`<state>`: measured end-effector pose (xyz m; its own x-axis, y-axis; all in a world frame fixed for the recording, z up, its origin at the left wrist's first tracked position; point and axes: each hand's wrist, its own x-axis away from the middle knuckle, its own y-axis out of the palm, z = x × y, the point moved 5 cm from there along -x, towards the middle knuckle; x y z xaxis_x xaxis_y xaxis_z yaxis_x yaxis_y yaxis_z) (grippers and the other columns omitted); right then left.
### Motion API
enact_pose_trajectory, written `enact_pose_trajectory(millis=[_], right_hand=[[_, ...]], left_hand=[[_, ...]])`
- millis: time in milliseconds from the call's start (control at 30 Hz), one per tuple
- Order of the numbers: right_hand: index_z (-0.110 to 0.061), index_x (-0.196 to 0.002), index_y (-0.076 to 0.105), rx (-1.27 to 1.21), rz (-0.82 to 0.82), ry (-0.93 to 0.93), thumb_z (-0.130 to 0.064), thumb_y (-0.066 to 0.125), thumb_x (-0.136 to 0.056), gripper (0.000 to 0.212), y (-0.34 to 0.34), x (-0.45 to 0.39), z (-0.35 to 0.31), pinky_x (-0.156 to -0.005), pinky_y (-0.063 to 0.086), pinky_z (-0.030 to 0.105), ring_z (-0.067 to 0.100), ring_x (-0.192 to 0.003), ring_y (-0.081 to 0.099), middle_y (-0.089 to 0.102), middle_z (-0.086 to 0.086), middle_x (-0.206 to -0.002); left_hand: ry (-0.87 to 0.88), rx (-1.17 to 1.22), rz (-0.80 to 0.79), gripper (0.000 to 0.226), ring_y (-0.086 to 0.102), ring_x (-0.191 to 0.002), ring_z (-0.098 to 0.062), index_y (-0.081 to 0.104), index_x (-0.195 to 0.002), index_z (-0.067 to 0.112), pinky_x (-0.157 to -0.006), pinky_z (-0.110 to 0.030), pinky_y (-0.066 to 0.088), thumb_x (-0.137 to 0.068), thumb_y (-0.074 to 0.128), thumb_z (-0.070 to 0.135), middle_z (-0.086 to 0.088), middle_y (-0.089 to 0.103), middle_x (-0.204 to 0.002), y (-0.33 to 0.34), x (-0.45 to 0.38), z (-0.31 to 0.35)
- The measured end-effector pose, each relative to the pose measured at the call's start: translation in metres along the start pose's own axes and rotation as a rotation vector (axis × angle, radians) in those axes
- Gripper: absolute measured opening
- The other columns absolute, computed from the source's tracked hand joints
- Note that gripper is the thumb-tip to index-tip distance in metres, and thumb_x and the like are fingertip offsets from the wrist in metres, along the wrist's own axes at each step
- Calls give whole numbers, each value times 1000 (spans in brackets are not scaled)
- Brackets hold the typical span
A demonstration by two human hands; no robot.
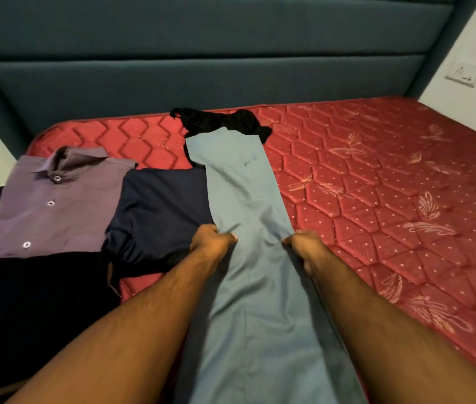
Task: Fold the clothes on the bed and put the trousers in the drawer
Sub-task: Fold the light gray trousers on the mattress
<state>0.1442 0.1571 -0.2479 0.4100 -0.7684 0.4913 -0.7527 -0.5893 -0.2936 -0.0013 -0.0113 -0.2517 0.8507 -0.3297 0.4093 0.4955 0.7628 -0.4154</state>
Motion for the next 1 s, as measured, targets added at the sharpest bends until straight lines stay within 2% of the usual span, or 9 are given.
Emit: enact_pose_trajectory(millis=[100, 233, 400, 500, 600, 700, 867, 933, 1000], right_hand=[[-2, -92, 62, -251, -238, -95, 7, 55, -87, 12, -6, 46, -21, -64, 53, 31, 24, -67, 62, 66, 20, -84], [1, -102, 65, -555, -515, -136, 8, 46, -86, 26, -37, 134, -39, -68, 59, 32, 24, -73, 70, 71, 17, -89], [-6, -111, 69, -552, -406, 12, -25, 51, -96, 30, -76, 232, 5, -77, 56, 36, 29, -97, 69, 71, 16, -107], [-13, -87, 75, -84, -253, -82, -43, 65, -88, 31, -94, 282, 54, -70, 53, 31, 18, -79, 70, 75, 5, -86], [-8, -73, 71, 145, -336, -138, -14, 77, -80, 10, -84, 324, 107, -60, 48, 26, 14, -63, 62, 70, 3, -71], [2, -88, 68, -244, -266, -137, 5, 62, -86, 7, -78, 353, 138, -63, 54, 27, 25, -72, 65, 72, 13, -80], [-1, -107, 64, -675, -381, -86, 3, 56, -86, 23, -73, 390, 142, -71, 58, 30, 25, -84, 71, 72, 17, -100], [1, -112, 61, -746, -406, -28, -6, 77, -65, 49, -74, 395, 141, -69, 59, 31, 25, -82, 71, 72, 16, -97], [0, -118, 61, -765, -470, 54, -16, 91, -33, 92, -73, 397, 140, -71, 60, 35, 27, -82, 70, 69, 18, -102]], left_hand=[[-12, 171, -150, 21, 65, -81, -24, 68, -95, 5, -74, -31, 52, -81, 75, 18, -11, 71, -95, 2, 18, 1], [-236, 461, -617, 48, 68, -102, -30, 70, -116, 13, -96, -45, 51, -83, 72, 48, -12, 71, -113, -7, 95, 2], [-363, 548, -799, 42, 71, -89, -31, 75, -105, 5, -94, -45, 50, -81, 70, 40, -18, 72, -105, -26, 204, -27], [-326, 179, -778, 45, 68, -98, -25, 72, -106, 13, -91, -37, 51, -75, 78, 45, -7, 73, -105, -39, 272, -61], [-160, -80, -542, 33, 59, -81, -12, 52, -96, 18, -65, -23, 45, -84, 73, 40, 5, 60, -89, -56, 318, -97], [-120, -92, -428, 36, 57, -76, -11, 53, -106, 12, -60, -19, 49, -87, 71, 38, 2, 59, -88, -72, 342, -123], [-151, -291, -427, 102, 57, -117, -27, 43, -143, 6, -95, -33, 48, -70, 67, 73, -11, 52, -140, -98, 346, -127], [-165, -427, -505, 120, 50, -128, -31, 36, -148, 9, -104, -38, 43, -60, 60, 86, -10, 41, -150, -101, 349, -119], [-155, -578, -569, 94, 53, -123, -28, 45, -141, 12, -100, -37, 44, -75, 56, 79, -9, 49, -142, -103, 354, -107]])
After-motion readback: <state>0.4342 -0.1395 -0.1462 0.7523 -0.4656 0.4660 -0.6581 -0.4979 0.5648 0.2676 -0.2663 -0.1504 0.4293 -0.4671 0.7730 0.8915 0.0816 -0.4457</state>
